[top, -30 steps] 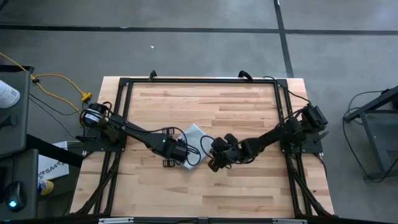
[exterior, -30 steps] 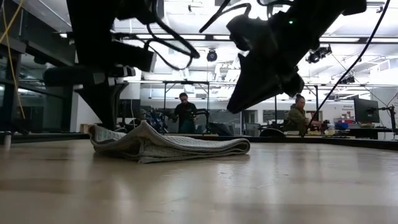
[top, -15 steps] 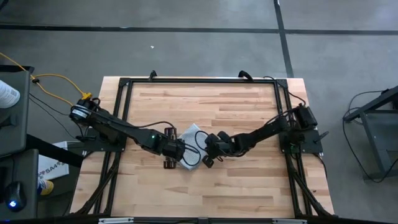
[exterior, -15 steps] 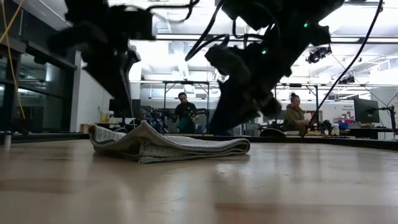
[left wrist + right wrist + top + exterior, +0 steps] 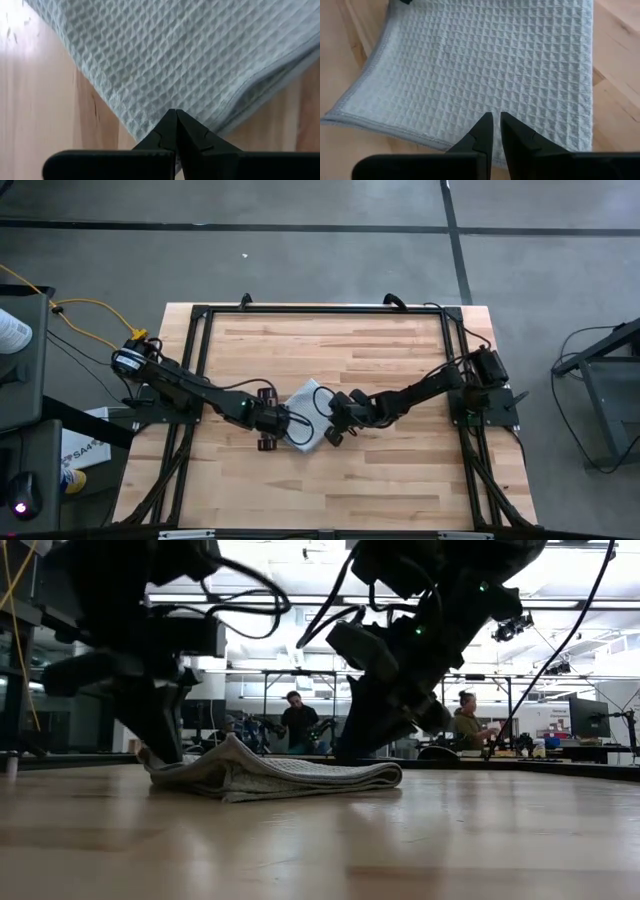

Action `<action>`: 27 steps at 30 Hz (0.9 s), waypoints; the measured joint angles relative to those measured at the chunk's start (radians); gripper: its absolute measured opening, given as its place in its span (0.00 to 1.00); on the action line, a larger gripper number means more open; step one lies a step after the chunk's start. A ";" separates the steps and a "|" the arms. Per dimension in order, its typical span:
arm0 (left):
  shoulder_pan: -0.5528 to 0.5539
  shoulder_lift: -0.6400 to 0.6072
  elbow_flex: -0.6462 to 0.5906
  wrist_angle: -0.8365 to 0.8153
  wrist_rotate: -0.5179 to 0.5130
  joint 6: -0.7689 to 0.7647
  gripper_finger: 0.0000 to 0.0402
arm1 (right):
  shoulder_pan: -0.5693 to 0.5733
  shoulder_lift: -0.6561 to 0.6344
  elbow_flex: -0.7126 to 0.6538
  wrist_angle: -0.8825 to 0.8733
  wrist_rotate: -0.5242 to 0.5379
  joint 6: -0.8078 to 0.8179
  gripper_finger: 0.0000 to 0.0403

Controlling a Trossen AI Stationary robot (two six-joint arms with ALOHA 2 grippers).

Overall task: Fold microfiber towels
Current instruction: Fold the gray microfiber cloth

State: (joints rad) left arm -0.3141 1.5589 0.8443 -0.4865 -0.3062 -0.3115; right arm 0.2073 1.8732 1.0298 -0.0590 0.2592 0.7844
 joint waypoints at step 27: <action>0.000 0.008 -0.091 0.221 0.104 -0.061 0.00 | -0.021 -0.003 0.001 -0.202 0.016 0.056 0.07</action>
State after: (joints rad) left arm -0.3145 1.5673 0.7532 -0.2651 -0.2019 -0.3725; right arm 0.1863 1.8702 1.0309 -0.2614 0.2752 0.8406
